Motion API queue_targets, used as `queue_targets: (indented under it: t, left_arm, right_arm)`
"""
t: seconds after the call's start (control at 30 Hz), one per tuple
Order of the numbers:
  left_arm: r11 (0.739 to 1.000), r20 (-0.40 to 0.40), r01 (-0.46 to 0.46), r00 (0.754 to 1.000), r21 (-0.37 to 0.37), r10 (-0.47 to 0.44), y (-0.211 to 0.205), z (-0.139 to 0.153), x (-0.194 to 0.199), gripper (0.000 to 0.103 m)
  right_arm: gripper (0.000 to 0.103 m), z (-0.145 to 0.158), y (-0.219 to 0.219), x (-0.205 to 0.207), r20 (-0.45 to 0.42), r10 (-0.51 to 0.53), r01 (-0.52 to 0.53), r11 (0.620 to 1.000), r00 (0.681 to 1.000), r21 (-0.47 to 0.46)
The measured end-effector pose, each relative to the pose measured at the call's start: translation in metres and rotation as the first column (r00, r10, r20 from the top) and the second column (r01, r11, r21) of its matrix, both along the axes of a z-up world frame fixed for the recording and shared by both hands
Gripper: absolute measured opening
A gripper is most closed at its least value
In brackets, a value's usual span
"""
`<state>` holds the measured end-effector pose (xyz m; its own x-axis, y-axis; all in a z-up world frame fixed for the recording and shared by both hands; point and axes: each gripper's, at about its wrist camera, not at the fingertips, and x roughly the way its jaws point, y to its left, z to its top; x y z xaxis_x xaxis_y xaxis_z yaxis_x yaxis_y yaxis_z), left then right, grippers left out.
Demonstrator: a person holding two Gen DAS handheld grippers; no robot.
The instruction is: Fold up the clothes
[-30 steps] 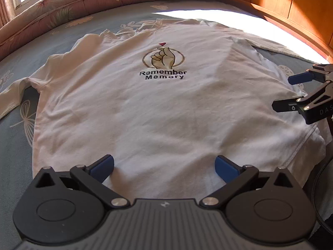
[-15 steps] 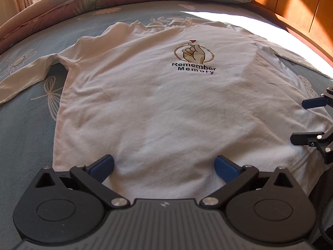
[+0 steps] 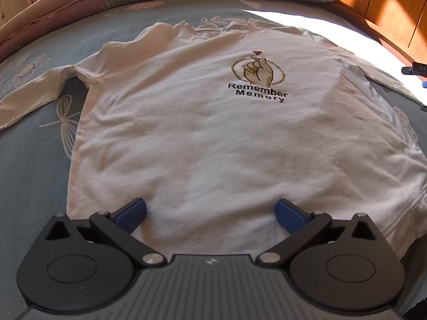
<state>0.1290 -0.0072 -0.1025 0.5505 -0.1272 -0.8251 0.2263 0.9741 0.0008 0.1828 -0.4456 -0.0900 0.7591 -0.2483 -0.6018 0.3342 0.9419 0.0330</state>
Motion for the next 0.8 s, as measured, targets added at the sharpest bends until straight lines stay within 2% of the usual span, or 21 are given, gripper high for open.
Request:
queue_targets:
  t: [0.1,0.2,0.23,0.33,0.43,0.5,0.57,0.7,0.73,0.8]
  left_arm:
    - [1.000,-0.005,-0.006,1.000,0.009,0.006,-0.002,0.000,0.002,0.102]
    - [1.000,-0.010,-0.007,1.000,0.017,0.007,-0.003,-0.001,0.004,0.102]
    - [1.000,-0.012,-0.007,1.000,0.018,0.007,-0.003,-0.001,0.005,0.102]
    - [1.000,-0.014,-0.007,1.000,0.020,0.008,-0.003,-0.001,0.007,0.102]
    - [1.000,-0.018,-0.006,1.000,0.022,0.006,-0.004,-0.001,0.010,0.102]
    - [1.000,-0.017,-0.011,1.000,0.020,0.011,-0.005,-0.001,0.012,0.102]
    - [1.000,-0.014,-0.018,1.000,0.017,0.018,-0.004,-0.002,0.012,0.102]
    - [1.000,-0.007,-0.015,1.000,0.013,0.015,-0.003,-0.002,0.010,0.102]
    - [1.000,-0.005,-0.014,1.000,0.011,0.014,-0.003,-0.002,0.010,0.102]
    - [1.000,-0.005,-0.007,1.000,0.013,0.008,-0.003,-0.002,0.010,0.102]
  right_arm:
    - [0.103,-0.019,-0.023,0.021,-0.059,-0.099,0.097,0.995,0.993,-0.035]
    - [0.103,-0.042,-0.030,0.018,-0.127,-0.162,0.159,0.987,0.979,-0.031]
    - [0.103,-0.044,-0.029,0.008,-0.092,-0.167,0.165,0.986,0.982,-0.025]
    - [0.103,-0.046,-0.016,-0.013,-0.093,-0.155,0.150,0.987,0.984,-0.054]
    - [0.103,-0.034,-0.015,-0.010,-0.136,-0.132,0.129,0.991,0.982,-0.030]
    - [0.103,-0.024,-0.019,-0.001,-0.112,-0.125,0.127,0.992,0.986,0.014]
    - [0.103,-0.019,-0.017,0.012,-0.085,-0.130,0.132,0.991,0.988,0.014]
    - [0.103,-0.035,-0.008,0.038,-0.140,-0.114,0.122,0.991,0.984,0.050]
    - [0.103,-0.037,-0.001,0.034,-0.120,-0.121,0.124,0.992,0.985,0.013]
    - [0.103,-0.036,0.005,0.022,-0.115,-0.102,0.106,0.994,0.988,0.029]
